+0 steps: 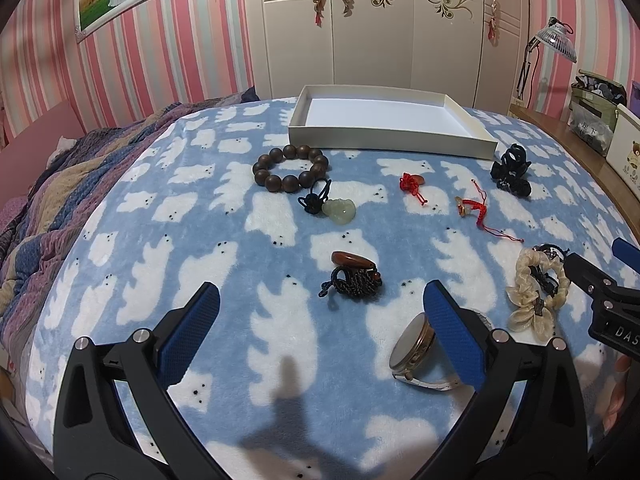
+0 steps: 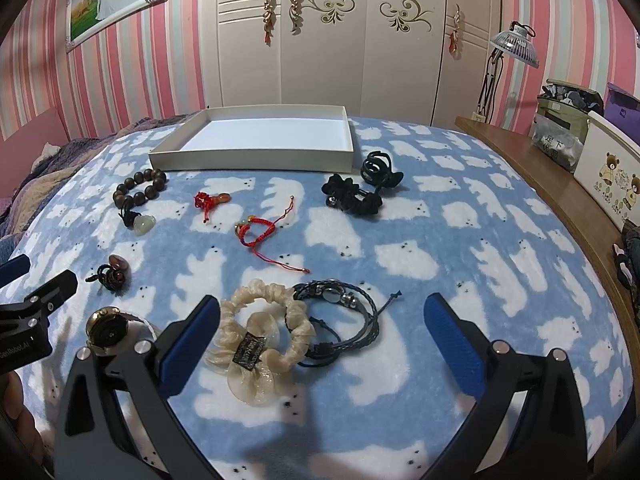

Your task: Organize jewelry

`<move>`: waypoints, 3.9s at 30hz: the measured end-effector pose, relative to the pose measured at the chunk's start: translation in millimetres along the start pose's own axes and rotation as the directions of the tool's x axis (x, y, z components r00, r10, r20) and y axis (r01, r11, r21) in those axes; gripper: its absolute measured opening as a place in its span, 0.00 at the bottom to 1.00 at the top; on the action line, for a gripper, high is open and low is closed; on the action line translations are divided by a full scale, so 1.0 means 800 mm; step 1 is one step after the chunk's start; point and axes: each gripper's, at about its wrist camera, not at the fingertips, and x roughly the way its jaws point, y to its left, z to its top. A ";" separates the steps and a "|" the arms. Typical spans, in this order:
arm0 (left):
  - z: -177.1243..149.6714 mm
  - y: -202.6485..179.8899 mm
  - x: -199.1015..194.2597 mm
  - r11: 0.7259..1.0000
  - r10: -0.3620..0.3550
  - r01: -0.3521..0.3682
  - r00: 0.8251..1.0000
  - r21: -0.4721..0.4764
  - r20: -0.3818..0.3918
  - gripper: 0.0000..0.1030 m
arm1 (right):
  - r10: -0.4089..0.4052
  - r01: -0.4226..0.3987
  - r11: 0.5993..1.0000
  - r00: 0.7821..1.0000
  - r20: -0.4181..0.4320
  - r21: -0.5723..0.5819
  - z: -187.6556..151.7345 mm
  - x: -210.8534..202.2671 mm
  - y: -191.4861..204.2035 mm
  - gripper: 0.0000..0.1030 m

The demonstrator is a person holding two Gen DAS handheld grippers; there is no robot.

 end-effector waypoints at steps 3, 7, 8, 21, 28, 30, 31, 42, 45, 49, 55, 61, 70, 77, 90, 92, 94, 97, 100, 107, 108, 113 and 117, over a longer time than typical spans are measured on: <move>0.000 0.000 0.000 1.000 0.000 0.000 1.000 -0.001 0.001 0.97 | 0.000 0.000 1.000 1.000 0.000 0.002 0.000 0.001 0.000 0.99; -0.001 0.000 0.001 1.000 -0.001 0.000 1.000 -0.003 -0.002 0.97 | 0.003 -0.003 1.000 1.000 -0.003 -0.002 -0.001 0.002 0.000 0.99; 0.000 0.000 0.002 1.000 0.000 0.000 1.000 -0.002 -0.002 0.97 | 0.004 -0.004 1.000 1.000 -0.004 -0.003 -0.001 0.002 0.001 0.99; 0.009 0.010 0.013 0.999 0.012 -0.013 1.000 -0.034 -0.026 0.97 | 0.018 -0.019 0.999 1.000 -0.024 -0.026 0.003 0.017 0.000 0.99; 0.033 0.023 0.016 0.998 -0.019 0.020 1.000 -0.059 0.010 0.97 | 0.104 -0.103 0.994 0.994 0.039 -0.028 0.027 0.015 -0.007 0.99; 0.041 0.021 0.016 0.999 -0.011 0.013 1.000 -0.048 0.027 0.97 | 0.122 -0.119 0.992 0.991 0.063 -0.048 0.034 0.015 -0.006 0.99; 0.045 0.019 0.015 0.999 -0.004 0.005 0.999 -0.036 0.048 0.97 | 0.119 -0.116 0.992 0.990 0.070 -0.052 0.038 0.017 -0.005 0.99; 0.118 0.026 0.050 0.999 0.032 -0.033 0.996 0.013 0.079 0.97 | 0.024 -0.017 0.994 0.997 0.067 -0.109 0.094 0.050 -0.016 0.99; 0.142 0.028 0.068 0.998 0.043 -0.046 0.996 0.038 0.077 0.97 | -0.009 0.018 0.992 0.997 0.073 -0.121 0.117 0.060 -0.020 0.99; 0.179 0.032 0.087 0.996 0.052 -0.057 0.996 0.075 0.067 0.97 | -0.057 0.069 0.989 0.994 0.091 -0.131 0.146 0.073 -0.024 0.99; 0.213 0.042 0.129 0.998 0.013 -0.013 1.000 0.059 -0.008 0.97 | -0.128 0.138 0.985 0.987 0.097 -0.101 0.177 0.101 -0.039 0.99; 0.185 0.033 0.174 0.996 0.018 -0.012 0.997 0.083 -0.077 0.97 | -0.128 0.128 0.991 0.992 -0.009 -0.035 0.179 0.158 -0.069 0.99; 0.157 0.038 0.196 1.000 -0.010 0.011 0.998 0.021 -0.070 0.97 | -0.134 0.133 0.991 0.986 -0.099 -0.018 0.158 0.209 -0.077 0.99; 0.150 0.045 0.216 0.999 -0.047 0.048 0.992 0.006 -0.119 0.87 | -0.179 0.173 0.982 0.980 -0.091 -0.072 0.167 0.220 -0.068 0.98; 0.141 0.024 0.252 0.991 -0.110 0.124 0.969 0.053 -0.223 0.45 | -0.173 0.169 0.985 0.979 -0.106 -0.041 0.159 0.241 -0.079 0.98; 0.141 0.024 0.252 0.991 -0.102 0.117 0.970 0.057 -0.218 0.35 | -0.183 0.180 0.983 0.978 -0.099 -0.041 0.159 0.241 -0.080 0.98; 0.140 0.025 0.255 0.992 -0.098 0.114 0.972 0.061 -0.214 0.29 | -0.181 0.178 0.983 0.978 -0.105 -0.037 0.157 0.244 -0.082 0.98; 0.140 0.028 0.256 0.992 -0.100 0.113 0.972 0.049 -0.214 0.20 | -0.173 0.171 0.985 0.977 -0.125 -0.024 0.154 0.250 -0.086 0.95; 0.141 0.031 0.256 0.993 -0.110 0.119 0.971 0.028 -0.213 0.17 | -0.161 0.160 0.987 0.977 -0.140 -0.017 0.152 0.254 -0.087 0.88; 0.147 0.029 0.261 0.992 -0.125 0.130 0.968 0.007 -0.219 0.16 | -0.106 0.107 0.994 0.980 -0.168 -0.002 0.149 0.263 -0.084 0.66; 0.147 0.029 0.261 0.991 -0.128 0.132 0.967 0.003 -0.219 0.17 | -0.089 0.091 0.996 0.981 -0.171 -0.001 0.149 0.263 -0.083 0.57; 0.146 0.043 0.254 0.991 -0.133 0.136 0.966 -0.005 -0.220 0.16 | -0.054 0.054 0.999 0.984 -0.171 -0.005 0.150 0.262 -0.078 0.52; 0.150 0.043 0.241 0.990 -0.138 0.139 0.969 -0.007 -0.203 0.16 | -0.061 0.061 0.998 0.987 -0.148 -0.004 0.154 0.254 -0.080 0.52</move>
